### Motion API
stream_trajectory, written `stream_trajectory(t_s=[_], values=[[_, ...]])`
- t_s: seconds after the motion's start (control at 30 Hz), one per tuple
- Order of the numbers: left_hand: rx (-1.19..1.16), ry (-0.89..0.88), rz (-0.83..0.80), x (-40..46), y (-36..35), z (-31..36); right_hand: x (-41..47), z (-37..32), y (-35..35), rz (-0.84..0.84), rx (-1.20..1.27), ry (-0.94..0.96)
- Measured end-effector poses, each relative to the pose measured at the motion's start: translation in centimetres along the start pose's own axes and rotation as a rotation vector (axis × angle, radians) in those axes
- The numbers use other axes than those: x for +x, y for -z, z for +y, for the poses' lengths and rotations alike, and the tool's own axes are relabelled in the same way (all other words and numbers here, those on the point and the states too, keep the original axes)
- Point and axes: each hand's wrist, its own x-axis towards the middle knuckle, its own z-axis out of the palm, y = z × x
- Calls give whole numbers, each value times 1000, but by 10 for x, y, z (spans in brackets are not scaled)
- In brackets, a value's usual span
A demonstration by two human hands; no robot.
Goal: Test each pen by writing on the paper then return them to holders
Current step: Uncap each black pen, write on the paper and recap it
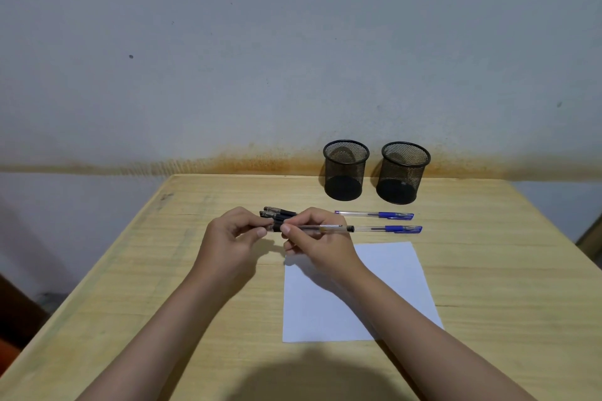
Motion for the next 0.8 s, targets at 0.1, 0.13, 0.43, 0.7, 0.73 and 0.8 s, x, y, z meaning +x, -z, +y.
stream_trajectory(t_s=[0.1, 0.13, 0.43, 0.7, 0.73, 0.8], values=[[-23, -26, -10, 3, 3, -1, -1, -5, 2, -62, -36, -9], [-26, -40, -17, 5, 4, -2, 1, -7, 5, -95, -98, -5], [-4, -17, -62, 7, 20, -11, 6, -18, -7, -162, -156, -226], [730, 153, -209, -15, 81, -51, 18, -6, -51, -41, -341, -303], [815, 184, -241, -18, 88, -58, 18, -2, -58, -36, -367, -315], [924, 229, -292, -24, 101, -69, 17, 9, -72, -42, -406, -335]])
